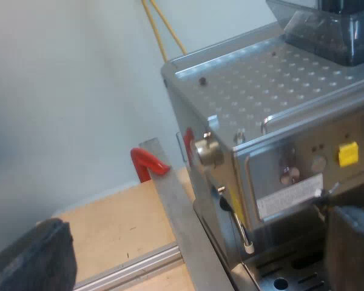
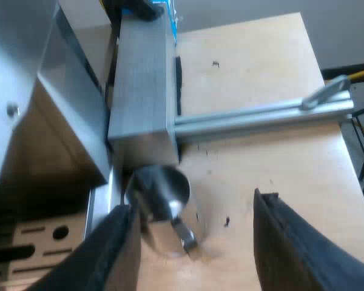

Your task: Put the handle in the coffee machine

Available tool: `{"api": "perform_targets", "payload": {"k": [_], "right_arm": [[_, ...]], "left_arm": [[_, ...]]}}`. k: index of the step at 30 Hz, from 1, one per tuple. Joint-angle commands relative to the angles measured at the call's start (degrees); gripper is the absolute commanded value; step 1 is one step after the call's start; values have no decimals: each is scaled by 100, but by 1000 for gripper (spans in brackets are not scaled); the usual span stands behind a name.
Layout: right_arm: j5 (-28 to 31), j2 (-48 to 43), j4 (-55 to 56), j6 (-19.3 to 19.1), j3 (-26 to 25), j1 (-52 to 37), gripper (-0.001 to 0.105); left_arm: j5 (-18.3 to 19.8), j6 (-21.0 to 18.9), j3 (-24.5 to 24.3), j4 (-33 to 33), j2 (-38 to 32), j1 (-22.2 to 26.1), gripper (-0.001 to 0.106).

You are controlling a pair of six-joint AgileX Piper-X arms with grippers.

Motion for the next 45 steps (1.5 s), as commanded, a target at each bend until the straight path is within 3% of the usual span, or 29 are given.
{"api": "perform_targets", "payload": {"k": [1,8,11,13,22,29,33,37,45], "right_arm": [[223,-683,-39,-145,306,-17,46],[283,-1693,-39,-231,843,-17,46],[283,-2147,-39,-583,1066,-17,46],[283,-2919,-39,-852,1379,-17,46],[245,-2898,264,-933,1428,2,45],[245,-2898,122,-933,1456,2,45],[245,-2898,-367,-933,1564,2,45],[75,-2898,-606,-855,1786,2,45],[-89,-2898,-604,-841,2384,2,45]], "left_arm": [[-179,-78,304,145,-495,-7,84],[-197,47,636,621,-995,-7,84],[-240,109,981,988,-1500,-7,84],[-240,296,1193,1154,-1809,-7,84],[-311,501,1235,2010,-2248,6,83],[-348,-229,1383,1342,-2234,6,83],[-738,-652,1648,697,-2234,6,83],[-801,-780,2004,203,-2234,6,83],[-791,-845,2699,165,-2224,6,83]]}}
